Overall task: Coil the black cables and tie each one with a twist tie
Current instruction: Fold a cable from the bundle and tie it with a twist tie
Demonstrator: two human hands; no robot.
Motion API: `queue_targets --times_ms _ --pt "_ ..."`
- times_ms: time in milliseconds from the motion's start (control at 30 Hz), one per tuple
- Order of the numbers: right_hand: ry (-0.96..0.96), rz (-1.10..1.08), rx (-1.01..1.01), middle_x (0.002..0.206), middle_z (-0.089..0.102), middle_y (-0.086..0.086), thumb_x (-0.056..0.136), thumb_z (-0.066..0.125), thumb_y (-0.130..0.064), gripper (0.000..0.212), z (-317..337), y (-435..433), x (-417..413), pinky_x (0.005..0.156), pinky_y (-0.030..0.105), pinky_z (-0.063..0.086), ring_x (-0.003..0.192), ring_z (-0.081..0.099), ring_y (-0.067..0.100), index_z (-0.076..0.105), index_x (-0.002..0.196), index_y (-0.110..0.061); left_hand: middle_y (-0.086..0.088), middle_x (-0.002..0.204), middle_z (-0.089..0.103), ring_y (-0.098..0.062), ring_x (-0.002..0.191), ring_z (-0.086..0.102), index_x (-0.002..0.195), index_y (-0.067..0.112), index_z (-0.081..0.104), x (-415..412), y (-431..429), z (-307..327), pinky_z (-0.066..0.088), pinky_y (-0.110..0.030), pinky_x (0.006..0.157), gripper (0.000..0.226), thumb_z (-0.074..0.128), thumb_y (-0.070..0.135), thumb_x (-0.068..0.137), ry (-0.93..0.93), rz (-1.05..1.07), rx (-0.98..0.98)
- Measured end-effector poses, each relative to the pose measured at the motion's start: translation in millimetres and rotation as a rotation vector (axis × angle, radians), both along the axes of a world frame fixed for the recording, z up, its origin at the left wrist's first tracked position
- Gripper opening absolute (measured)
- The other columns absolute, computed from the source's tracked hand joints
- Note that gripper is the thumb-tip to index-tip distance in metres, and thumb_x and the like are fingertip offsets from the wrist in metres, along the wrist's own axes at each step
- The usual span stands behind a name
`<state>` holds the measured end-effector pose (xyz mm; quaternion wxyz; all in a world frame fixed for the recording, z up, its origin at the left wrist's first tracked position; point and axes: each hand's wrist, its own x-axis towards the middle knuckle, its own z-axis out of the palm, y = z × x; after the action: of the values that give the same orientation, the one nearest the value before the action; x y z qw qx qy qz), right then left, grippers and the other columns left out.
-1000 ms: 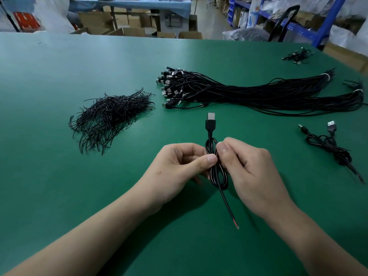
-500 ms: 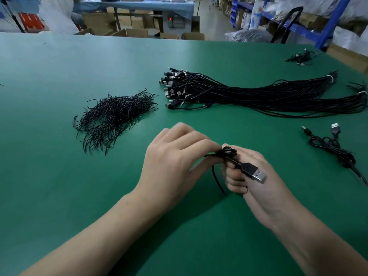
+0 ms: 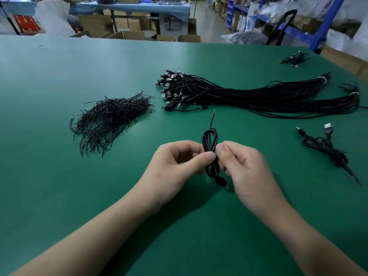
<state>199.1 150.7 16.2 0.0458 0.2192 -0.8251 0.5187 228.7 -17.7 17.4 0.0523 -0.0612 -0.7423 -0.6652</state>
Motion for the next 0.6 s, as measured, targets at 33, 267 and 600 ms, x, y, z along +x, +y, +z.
queue_targets --times_ms 33,267,600 --pt "-0.135 0.026 -0.089 0.053 0.031 -0.004 0.099 0.045 -0.038 0.043 0.2 0.2 -0.9 0.047 0.029 0.025 0.050 0.029 0.009 0.042 0.063 -0.016 0.007 0.072 0.067 0.000 0.060 0.053 0.085 0.015 0.075 0.2 0.0 0.5 0.039 -0.015 0.058 0.014 0.076 0.028 0.087 0.072 0.035 -0.075" --pt "-0.708 0.180 -0.452 0.054 0.018 -0.008 0.105 0.046 -0.024 0.042 -2.3 1.5 -3.7 0.041 0.022 0.011 0.049 0.009 0.010 0.042 0.063 -0.025 0.004 0.088 0.069 -0.020 0.074 0.058 0.092 0.015 0.079 -3.4 -4.2 -4.0 0.050 -0.032 0.066 0.010 0.075 0.025 0.094 0.868 0.266 -0.853" --pt "0.227 -0.011 0.094 0.056 0.042 0.001 0.105 0.042 -0.038 0.041 -3.1 2.8 -1.4 0.051 0.046 0.036 0.052 0.038 0.017 0.043 0.071 -0.016 -0.001 0.063 0.065 -0.008 0.054 0.054 0.068 0.024 0.070 -2.2 -4.5 -2.9 0.038 -0.018 0.056 0.043 0.058 0.058 0.093 -0.027 0.038 -0.173"
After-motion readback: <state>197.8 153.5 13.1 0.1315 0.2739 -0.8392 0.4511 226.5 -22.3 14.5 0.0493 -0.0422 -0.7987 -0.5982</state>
